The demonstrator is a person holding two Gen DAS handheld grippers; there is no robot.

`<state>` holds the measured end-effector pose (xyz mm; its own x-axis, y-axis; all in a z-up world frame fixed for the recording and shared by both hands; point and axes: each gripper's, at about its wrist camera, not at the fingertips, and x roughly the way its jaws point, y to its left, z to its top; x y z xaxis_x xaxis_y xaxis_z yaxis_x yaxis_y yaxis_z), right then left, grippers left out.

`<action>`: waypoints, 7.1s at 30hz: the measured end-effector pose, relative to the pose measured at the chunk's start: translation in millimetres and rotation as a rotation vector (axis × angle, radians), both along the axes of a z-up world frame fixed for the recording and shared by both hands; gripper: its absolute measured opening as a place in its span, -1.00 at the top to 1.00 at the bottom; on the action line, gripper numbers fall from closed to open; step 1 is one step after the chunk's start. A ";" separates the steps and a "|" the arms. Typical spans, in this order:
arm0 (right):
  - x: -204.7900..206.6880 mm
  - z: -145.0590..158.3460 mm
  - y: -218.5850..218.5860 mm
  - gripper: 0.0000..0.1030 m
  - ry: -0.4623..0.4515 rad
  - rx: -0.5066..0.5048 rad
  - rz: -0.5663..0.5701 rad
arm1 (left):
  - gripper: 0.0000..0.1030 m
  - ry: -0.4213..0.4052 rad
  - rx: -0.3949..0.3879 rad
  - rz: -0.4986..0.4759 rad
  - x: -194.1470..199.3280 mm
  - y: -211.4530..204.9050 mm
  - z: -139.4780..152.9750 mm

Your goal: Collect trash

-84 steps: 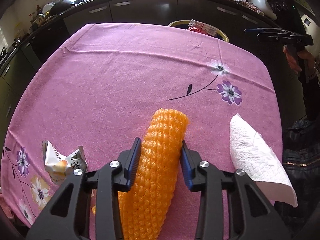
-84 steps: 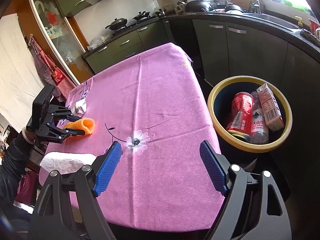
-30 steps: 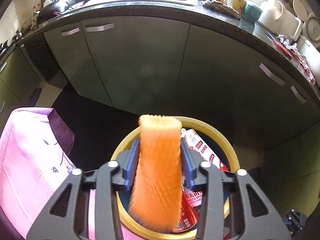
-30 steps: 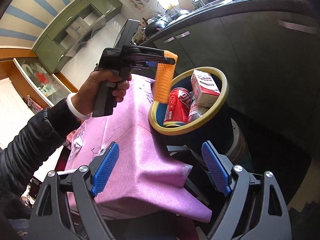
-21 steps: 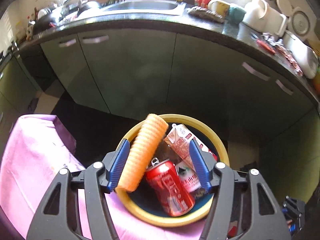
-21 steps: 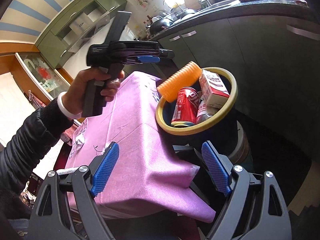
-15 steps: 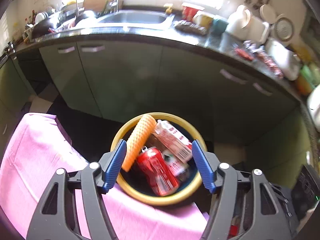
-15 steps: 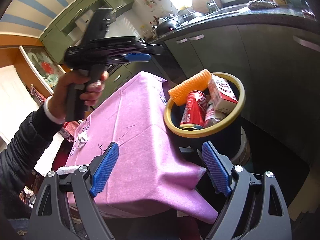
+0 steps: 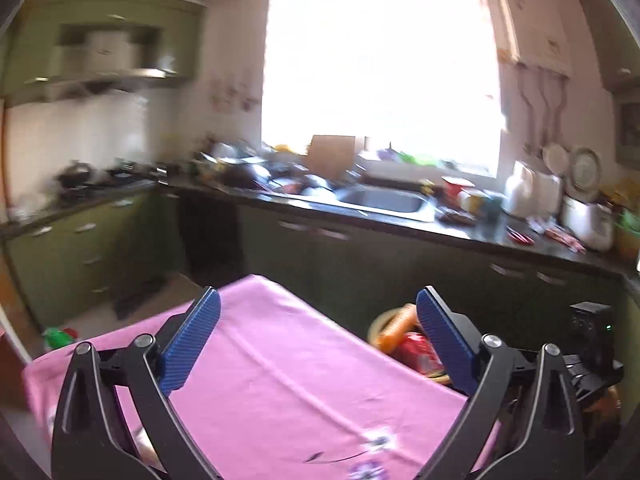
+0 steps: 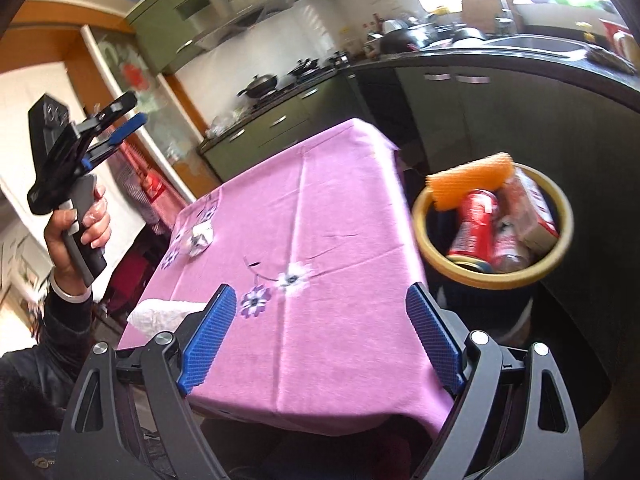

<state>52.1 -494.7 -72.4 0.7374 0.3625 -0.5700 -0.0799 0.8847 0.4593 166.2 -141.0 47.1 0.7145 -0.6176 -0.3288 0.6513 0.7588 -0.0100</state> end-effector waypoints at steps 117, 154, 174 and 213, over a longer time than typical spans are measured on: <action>21.3 -5.6 8.6 -0.36 -0.017 -0.183 -0.170 | -0.86 0.485 0.218 0.633 130.7 83.0 -175.7; -3.7 2.0 -26.6 -0.38 -0.068 -0.140 -0.215 | 0.30 0.394 0.256 0.380 76.7 -20.4 -122.8; -91.5 -2.8 -131.3 -0.38 -0.073 -0.093 -0.492 | 0.28 0.489 0.454 -0.207 36.5 -357.3 -176.2; -53.0 66.4 50.8 -0.91 -0.263 -0.362 -0.225 | -0.87 0.044 0.069 0.599 -144.1 108.9 -33.0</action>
<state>-0.9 -443.9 -6.0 0.9102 -0.0085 -0.4140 0.0589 0.9923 0.1090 22.1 -32.1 14.1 0.9161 -0.0879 -0.3911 0.1103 0.9933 0.0352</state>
